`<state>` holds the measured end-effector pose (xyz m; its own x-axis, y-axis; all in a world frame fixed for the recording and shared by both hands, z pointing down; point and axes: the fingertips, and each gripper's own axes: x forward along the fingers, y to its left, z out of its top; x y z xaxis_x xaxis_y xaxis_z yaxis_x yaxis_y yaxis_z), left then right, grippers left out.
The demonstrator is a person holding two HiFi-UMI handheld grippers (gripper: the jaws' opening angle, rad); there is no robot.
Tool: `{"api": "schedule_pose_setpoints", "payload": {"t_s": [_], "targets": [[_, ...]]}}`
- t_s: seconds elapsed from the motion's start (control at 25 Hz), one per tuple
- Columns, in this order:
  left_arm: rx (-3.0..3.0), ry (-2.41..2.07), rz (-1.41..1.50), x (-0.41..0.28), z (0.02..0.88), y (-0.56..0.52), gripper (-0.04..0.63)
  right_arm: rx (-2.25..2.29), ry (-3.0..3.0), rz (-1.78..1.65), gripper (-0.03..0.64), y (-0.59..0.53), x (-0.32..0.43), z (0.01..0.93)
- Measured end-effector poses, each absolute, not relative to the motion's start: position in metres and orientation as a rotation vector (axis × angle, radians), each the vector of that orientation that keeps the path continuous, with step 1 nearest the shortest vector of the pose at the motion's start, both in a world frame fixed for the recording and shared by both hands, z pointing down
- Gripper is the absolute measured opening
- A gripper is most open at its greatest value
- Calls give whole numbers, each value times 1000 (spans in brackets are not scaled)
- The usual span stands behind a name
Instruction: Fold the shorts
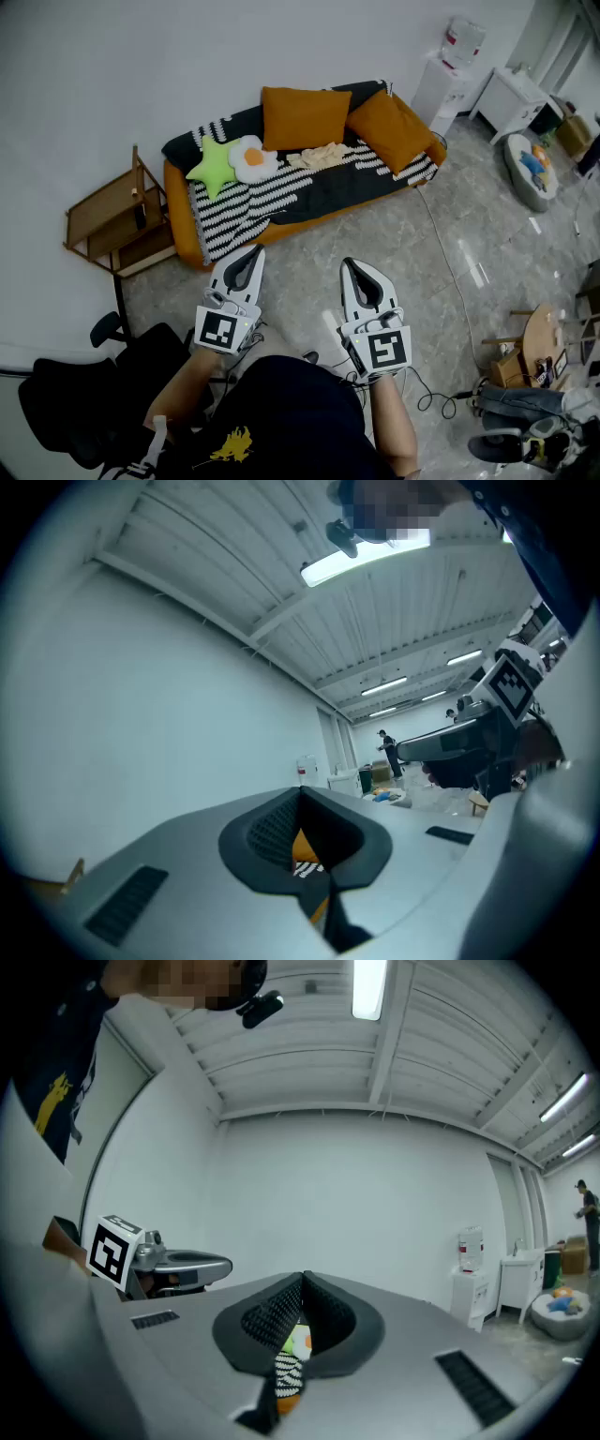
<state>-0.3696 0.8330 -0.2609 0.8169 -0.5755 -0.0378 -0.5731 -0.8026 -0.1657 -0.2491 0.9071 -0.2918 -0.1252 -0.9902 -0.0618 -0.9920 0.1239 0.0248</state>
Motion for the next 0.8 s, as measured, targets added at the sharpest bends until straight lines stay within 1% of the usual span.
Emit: {"api": "schedule_pose_setpoints", "payload": {"t_s": [0.16, 0.48, 0.8], "targets": [[-2871, 884, 72, -363, -280, 847, 12, -2083, 2302, 115, 14, 911, -244, -297], [-2846, 871, 46, -354, -280, 848, 14, -2154, 2291, 191, 15, 919, -239, -296], [-2784, 960, 124, -350, -287, 855, 14, -2220, 2298, 154, 17, 925, -227, -282]]}}
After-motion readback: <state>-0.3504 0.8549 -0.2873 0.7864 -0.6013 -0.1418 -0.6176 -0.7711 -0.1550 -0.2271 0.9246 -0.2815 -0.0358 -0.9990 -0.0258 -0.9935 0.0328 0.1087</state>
